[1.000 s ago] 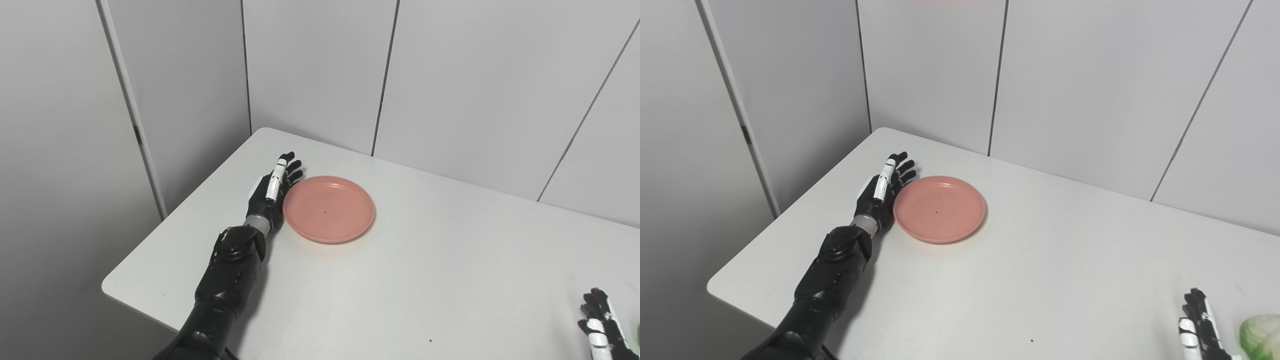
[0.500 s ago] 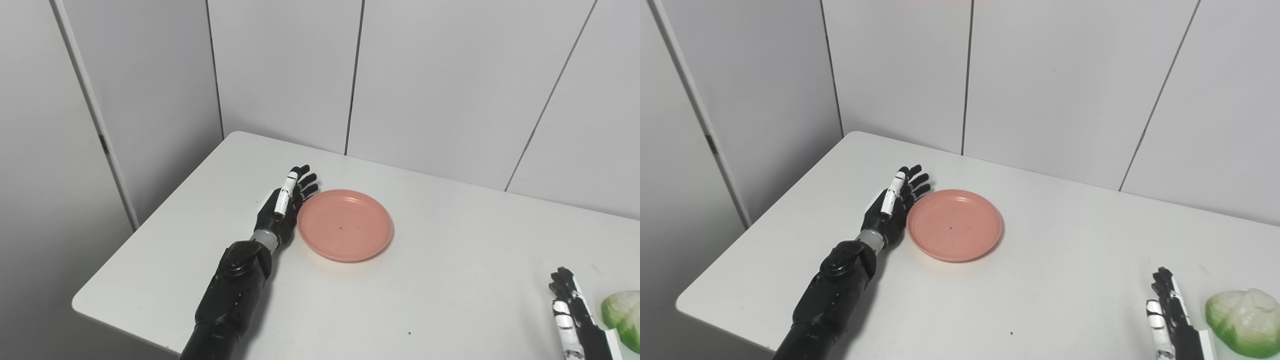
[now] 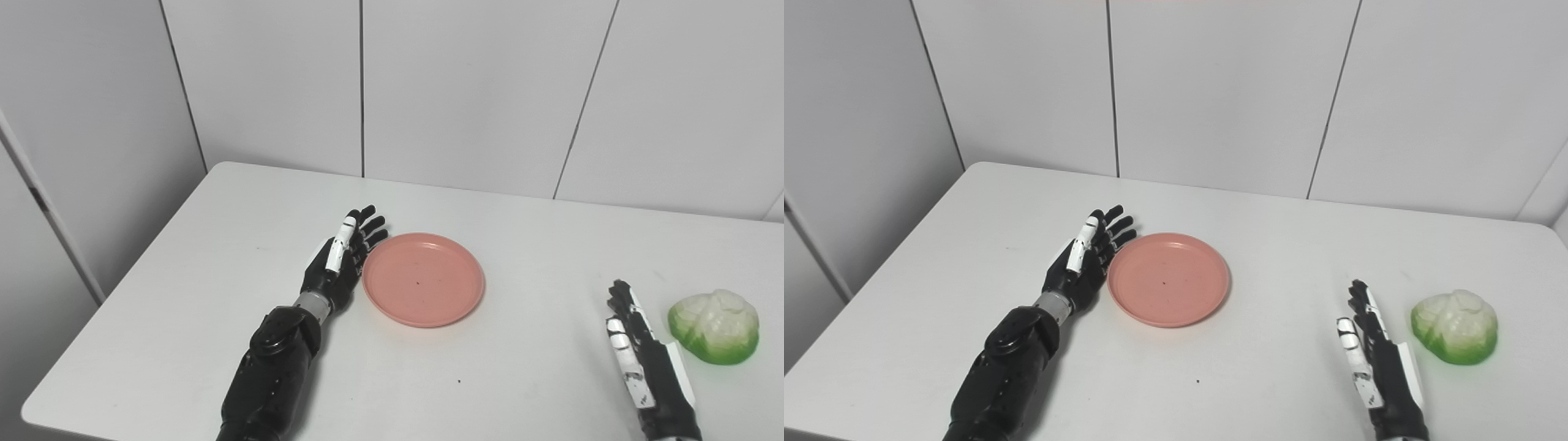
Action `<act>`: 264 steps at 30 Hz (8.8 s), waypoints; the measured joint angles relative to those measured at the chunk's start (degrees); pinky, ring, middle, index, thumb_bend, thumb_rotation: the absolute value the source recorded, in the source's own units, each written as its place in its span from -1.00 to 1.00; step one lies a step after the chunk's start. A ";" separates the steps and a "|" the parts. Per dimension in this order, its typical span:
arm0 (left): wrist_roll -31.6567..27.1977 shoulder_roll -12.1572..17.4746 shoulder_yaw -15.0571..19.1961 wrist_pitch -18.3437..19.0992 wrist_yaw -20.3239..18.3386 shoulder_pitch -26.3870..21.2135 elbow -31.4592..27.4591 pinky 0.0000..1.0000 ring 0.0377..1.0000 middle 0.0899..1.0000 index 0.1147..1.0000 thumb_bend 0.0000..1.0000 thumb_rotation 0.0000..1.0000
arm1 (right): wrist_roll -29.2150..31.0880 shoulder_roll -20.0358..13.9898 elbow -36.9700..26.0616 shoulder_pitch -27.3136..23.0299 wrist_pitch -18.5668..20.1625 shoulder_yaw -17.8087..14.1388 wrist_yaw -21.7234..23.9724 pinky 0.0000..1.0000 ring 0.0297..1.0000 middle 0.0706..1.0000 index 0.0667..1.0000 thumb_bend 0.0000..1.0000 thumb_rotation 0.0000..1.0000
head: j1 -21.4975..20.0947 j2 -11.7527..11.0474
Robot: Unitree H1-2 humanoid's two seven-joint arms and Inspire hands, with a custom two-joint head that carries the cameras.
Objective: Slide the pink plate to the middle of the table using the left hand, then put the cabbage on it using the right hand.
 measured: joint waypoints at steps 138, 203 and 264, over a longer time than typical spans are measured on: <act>-5.07 5.47 4.59 -13.22 -23.51 -9.82 28.17 0.69 0.73 0.76 0.74 -0.04 0.79 | -18.56 -19.49 1.87 -11.34 20.34 -7.59 -3.01 0.74 0.92 0.97 1.00 1.00 0.32 | -37.35 -0.35; -5.12 6.71 4.27 -9.43 -23.10 -4.77 19.17 0.69 0.73 0.78 0.77 -0.06 0.84 | -13.35 -24.27 12.91 -18.05 23.30 0.11 4.81 0.30 0.38 0.42 0.47 0.97 -0.60 | -35.68 2.11; -1.64 -3.02 -3.81 -2.67 -7.00 2.44 0.17 0.82 0.83 0.86 0.84 -0.11 1.00 | -14.70 -16.38 -5.96 -25.64 24.16 10.30 11.60 -0.34 -0.25 -0.17 -0.04 0.05 -1.00 | -14.42 2.72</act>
